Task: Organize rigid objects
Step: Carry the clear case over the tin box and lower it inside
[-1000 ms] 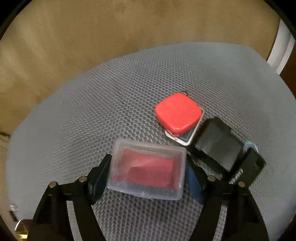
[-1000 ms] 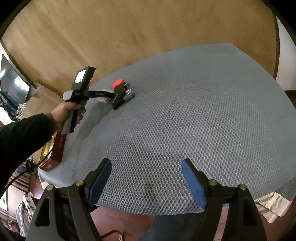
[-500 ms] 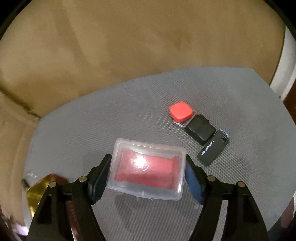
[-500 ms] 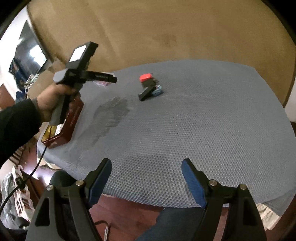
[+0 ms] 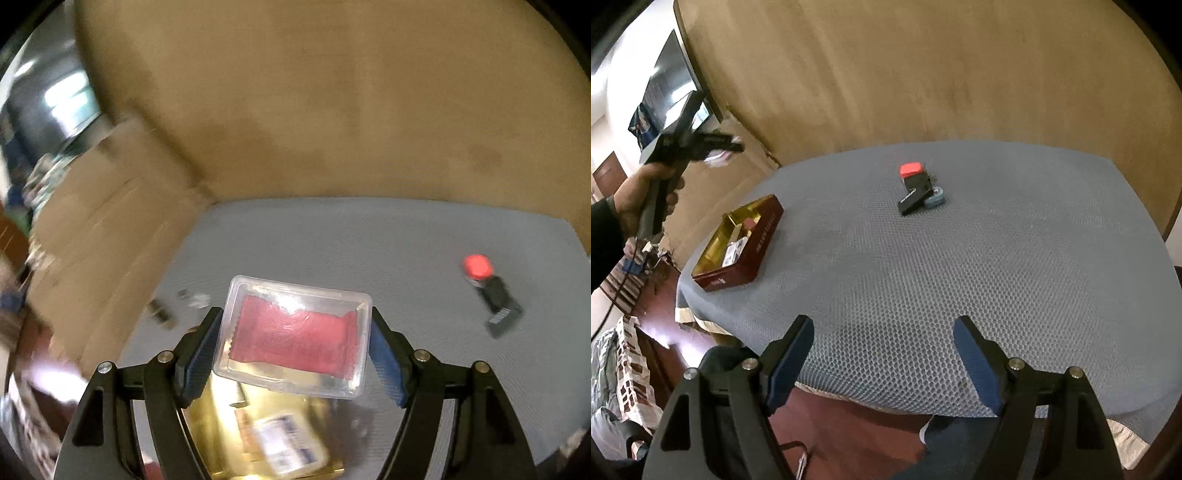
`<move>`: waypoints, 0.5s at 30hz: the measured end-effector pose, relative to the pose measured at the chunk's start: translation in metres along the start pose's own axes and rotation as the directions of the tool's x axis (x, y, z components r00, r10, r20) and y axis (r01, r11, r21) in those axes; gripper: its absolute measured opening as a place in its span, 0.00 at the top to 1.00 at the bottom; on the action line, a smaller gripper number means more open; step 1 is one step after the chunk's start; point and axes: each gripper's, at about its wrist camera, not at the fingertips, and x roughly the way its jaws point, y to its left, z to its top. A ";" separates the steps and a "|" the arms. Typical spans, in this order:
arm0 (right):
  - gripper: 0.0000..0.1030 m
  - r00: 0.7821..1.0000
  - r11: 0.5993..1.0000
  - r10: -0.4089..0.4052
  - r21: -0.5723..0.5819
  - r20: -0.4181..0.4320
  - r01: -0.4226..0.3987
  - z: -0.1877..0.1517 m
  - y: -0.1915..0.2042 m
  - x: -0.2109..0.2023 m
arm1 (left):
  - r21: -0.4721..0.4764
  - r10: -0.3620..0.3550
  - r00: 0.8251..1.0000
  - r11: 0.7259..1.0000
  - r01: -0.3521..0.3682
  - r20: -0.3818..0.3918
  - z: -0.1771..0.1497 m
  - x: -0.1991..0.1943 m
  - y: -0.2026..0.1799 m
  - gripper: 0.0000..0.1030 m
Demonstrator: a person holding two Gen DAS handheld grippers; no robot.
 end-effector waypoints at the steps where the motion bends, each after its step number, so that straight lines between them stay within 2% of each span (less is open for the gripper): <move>1: 0.22 1.000 1.000 -0.001 0.004 0.004 0.001 0.000 0.000 0.000 | -0.024 0.016 1.000 1.000 -0.016 -0.009 -0.003 0.004 0.010 0.31; 6: 0.22 1.000 1.000 -0.011 -0.007 0.022 0.012 0.001 0.004 0.001 | -0.082 0.070 0.996 0.994 -0.074 -0.051 -0.021 0.019 0.044 0.31; 15: 0.22 0.998 0.998 -0.056 -0.039 0.016 0.056 0.000 0.011 0.010 | -0.177 0.114 0.988 0.976 -0.131 -0.104 -0.043 0.052 0.067 0.31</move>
